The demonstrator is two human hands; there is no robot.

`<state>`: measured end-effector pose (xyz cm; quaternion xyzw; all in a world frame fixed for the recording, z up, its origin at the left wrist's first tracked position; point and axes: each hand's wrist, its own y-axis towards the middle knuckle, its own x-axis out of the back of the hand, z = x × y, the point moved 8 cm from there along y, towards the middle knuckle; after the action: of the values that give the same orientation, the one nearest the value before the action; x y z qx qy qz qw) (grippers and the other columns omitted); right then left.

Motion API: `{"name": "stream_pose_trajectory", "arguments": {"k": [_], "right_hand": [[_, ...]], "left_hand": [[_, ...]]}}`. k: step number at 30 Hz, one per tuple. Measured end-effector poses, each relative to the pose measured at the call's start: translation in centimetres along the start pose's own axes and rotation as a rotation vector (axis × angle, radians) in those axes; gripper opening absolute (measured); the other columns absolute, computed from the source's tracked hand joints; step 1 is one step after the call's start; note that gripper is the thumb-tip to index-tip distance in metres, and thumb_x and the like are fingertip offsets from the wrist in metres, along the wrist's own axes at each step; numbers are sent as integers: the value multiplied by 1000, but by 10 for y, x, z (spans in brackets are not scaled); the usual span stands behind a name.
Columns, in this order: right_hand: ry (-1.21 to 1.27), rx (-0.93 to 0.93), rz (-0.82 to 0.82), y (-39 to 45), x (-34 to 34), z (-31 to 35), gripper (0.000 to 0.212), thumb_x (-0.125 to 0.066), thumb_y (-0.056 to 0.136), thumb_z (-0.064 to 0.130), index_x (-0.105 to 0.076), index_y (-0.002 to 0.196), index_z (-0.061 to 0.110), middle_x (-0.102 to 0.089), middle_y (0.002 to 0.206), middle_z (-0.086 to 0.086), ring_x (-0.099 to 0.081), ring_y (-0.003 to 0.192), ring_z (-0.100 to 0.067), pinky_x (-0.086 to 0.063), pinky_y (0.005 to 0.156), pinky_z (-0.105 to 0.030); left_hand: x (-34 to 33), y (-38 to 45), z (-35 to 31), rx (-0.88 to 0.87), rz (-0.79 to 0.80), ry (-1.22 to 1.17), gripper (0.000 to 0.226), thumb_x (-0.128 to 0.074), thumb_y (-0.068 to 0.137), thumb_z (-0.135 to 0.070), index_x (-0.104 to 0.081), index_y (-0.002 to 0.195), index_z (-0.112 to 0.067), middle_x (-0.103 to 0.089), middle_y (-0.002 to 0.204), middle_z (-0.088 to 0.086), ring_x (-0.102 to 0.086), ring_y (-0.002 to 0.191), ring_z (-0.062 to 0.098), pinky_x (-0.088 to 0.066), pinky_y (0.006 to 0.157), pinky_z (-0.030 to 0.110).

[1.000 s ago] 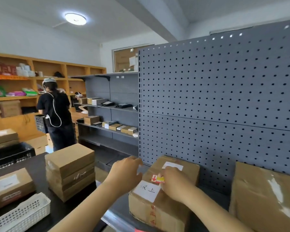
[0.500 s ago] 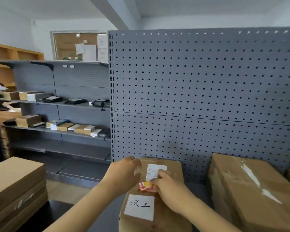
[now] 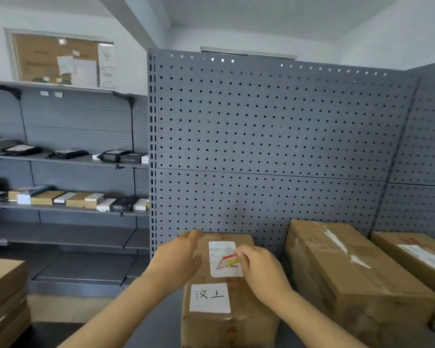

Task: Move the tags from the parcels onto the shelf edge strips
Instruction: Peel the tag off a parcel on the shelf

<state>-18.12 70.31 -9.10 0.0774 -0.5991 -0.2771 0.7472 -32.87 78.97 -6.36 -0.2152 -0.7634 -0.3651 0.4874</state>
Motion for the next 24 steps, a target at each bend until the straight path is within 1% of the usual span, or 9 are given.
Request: {"name": "stream_pose_trajectory", "arguments": {"k": [2, 5, 9, 13, 15, 17, 20, 22, 24], "right_hand": [[183, -106, -14, -4, 5, -9, 20, -46, 98, 25, -66, 100, 25, -69, 86, 5, -62, 67, -8, -51, 58, -29], [384, -219, -74, -11, 17, -24, 16, -54, 95, 22, -69, 94, 26, -69, 76, 7, -56, 52, -1, -40, 48, -16], [426, -252, -157, -23, 45, -45, 10, -66, 88, 18, -70, 96, 24, -67, 84, 13, -61, 73, 3, -46, 64, -7], [355, -279, -234, -38, 96, -80, 18, -65, 87, 9, -69, 91, 26, -64, 78, 14, -61, 74, 1, -50, 65, -14], [262, -304, -272, -51, 129, -106, 16, -65, 87, 11, -68, 89, 26, -64, 79, 14, -61, 75, -1, -53, 69, -20], [195, -359, -284, -71, 159, -137, 15, -65, 88, 15, -63, 89, 30, -63, 81, 14, -61, 78, -2, -51, 68, -19], [147, -454, -320, -114, 201, -186, 20, -64, 87, 13, -54, 88, 31, -60, 77, 13, -61, 75, -9, -47, 62, -21], [127, -520, -323, -149, 227, -217, 23, -65, 87, 13, -51, 93, 31, -62, 78, 12, -62, 77, -13, -53, 68, -29], [94, -588, -308, -187, 251, -248, 23, -64, 88, 17, -51, 104, 29, -68, 90, 4, -65, 85, -15, -57, 78, -36]], "left_hand": [[0, 3, -6, -21, 21, 22, 39, -48, 93, -24, -42, 131, -28, -58, 121, -6, -64, 93, 16, -54, 80, 32], [-3, 9, -26, -78, 16, 46, 32, -48, 93, -22, -50, 125, -26, -60, 121, -6, -63, 96, 16, -52, 81, 30], [-13, 19, -64, -174, 18, 77, 30, -50, 94, -27, -53, 124, -29, -62, 118, -9, -61, 102, 14, -48, 84, 27], [-22, 31, -122, -283, 18, 106, 23, -46, 95, -25, -56, 115, -26, -63, 110, -3, -63, 88, 18, -51, 70, 30], [-25, 37, -161, -356, 23, 76, 18, -49, 94, -28, -57, 110, -23, -63, 109, -1, -61, 91, 20, -52, 76, 33], [-28, 39, -205, -430, 13, 62, 17, -49, 92, -26, -58, 105, -20, -63, 106, 2, -61, 94, 23, -52, 79, 38], [-39, 37, -276, -504, 9, 23, 23, -47, 92, -21, -59, 112, -23, -66, 107, 2, -63, 93, 24, -54, 79, 40], [-52, 30, -329, -585, 25, -23, 24, -46, 93, -25, -58, 113, -26, -67, 108, 0, -64, 91, 22, -54, 76, 37], [-67, 20, -384, -671, 70, -91, 21, -49, 93, -29, -59, 111, -28, -66, 109, -3, -62, 93, 19, -51, 75, 33]]}}
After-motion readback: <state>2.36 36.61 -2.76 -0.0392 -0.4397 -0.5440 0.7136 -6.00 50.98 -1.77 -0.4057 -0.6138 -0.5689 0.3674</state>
